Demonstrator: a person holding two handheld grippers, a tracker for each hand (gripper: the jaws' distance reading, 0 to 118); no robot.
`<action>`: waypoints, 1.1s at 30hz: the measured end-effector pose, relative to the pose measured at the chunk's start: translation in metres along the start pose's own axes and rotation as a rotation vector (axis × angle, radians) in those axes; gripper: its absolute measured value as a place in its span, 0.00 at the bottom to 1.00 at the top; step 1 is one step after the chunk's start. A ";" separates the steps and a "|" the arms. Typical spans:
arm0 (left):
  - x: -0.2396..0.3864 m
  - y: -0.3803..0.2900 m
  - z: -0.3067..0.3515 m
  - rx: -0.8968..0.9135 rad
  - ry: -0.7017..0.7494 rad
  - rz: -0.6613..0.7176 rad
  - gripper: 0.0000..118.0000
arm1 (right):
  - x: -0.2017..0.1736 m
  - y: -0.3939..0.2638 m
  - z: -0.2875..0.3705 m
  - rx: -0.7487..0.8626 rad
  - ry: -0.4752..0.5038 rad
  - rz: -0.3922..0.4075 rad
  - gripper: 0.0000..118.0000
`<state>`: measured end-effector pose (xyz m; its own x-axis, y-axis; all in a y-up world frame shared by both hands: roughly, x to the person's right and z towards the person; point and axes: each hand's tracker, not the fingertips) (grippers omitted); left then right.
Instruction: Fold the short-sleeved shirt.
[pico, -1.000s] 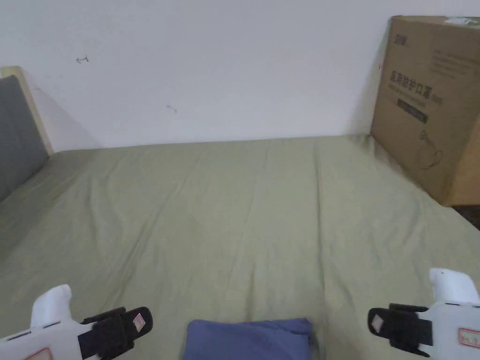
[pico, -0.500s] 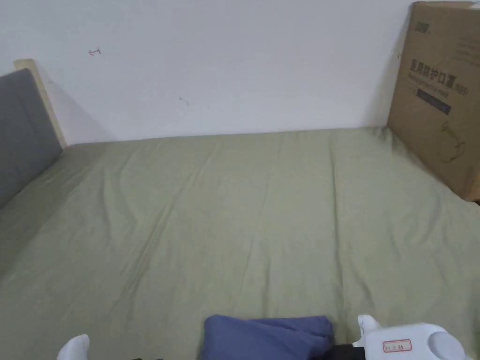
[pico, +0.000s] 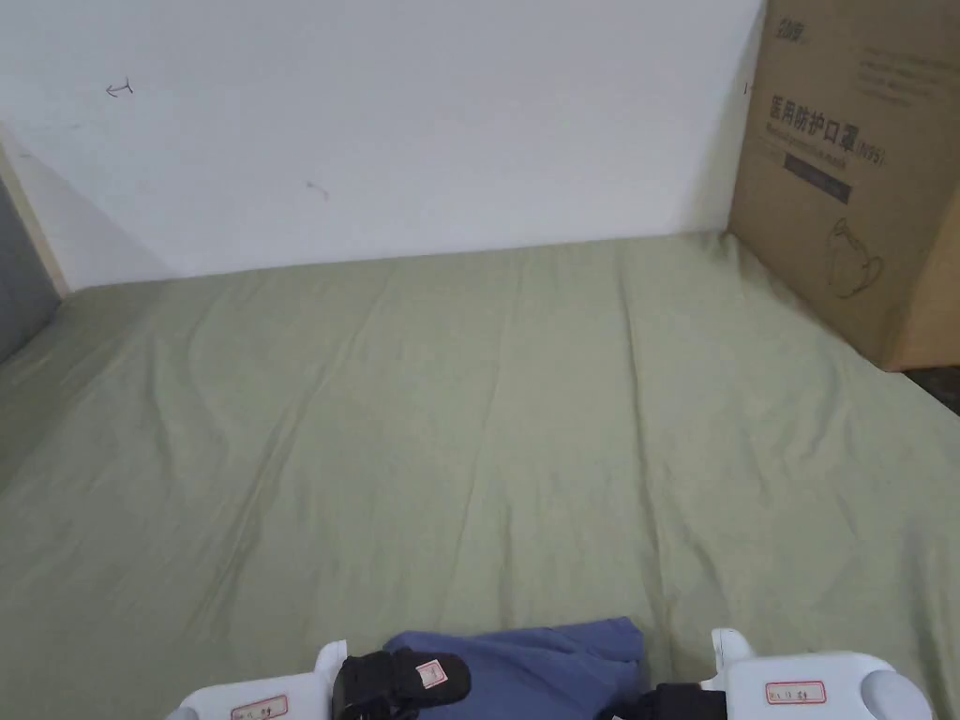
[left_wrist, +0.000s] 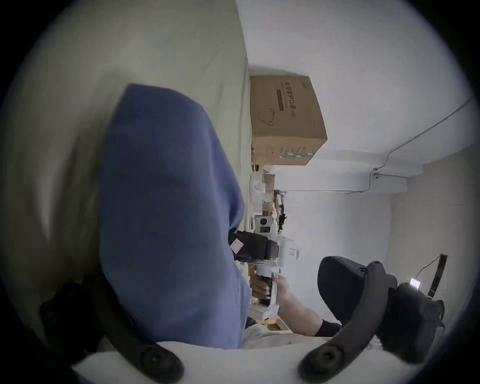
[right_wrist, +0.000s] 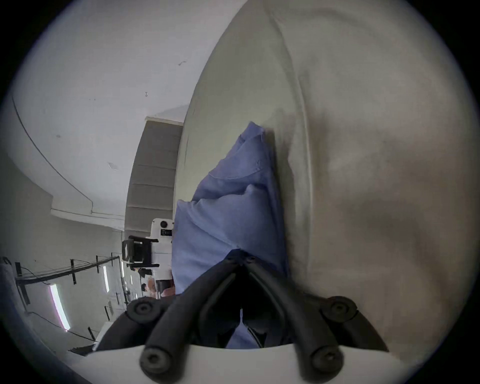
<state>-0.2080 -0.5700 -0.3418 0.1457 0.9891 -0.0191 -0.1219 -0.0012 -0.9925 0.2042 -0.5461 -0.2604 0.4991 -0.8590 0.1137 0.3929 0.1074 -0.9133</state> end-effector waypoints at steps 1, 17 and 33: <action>0.000 0.001 -0.001 0.003 -0.001 -0.002 0.60 | -0.002 0.000 0.000 0.001 -0.003 0.002 0.00; 0.091 -0.017 0.070 0.110 0.393 -0.335 0.16 | -0.051 -0.001 0.036 -0.015 -0.197 0.240 0.00; 0.140 0.040 0.293 0.250 1.582 -0.428 0.17 | -0.104 -0.048 0.118 0.164 -0.460 0.431 0.00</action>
<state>-0.4801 -0.3889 -0.3489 0.9781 -0.2072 -0.0183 0.0657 0.3910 -0.9181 0.2250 -0.4028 -0.1823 0.9038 -0.4237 -0.0602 0.1782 0.5005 -0.8472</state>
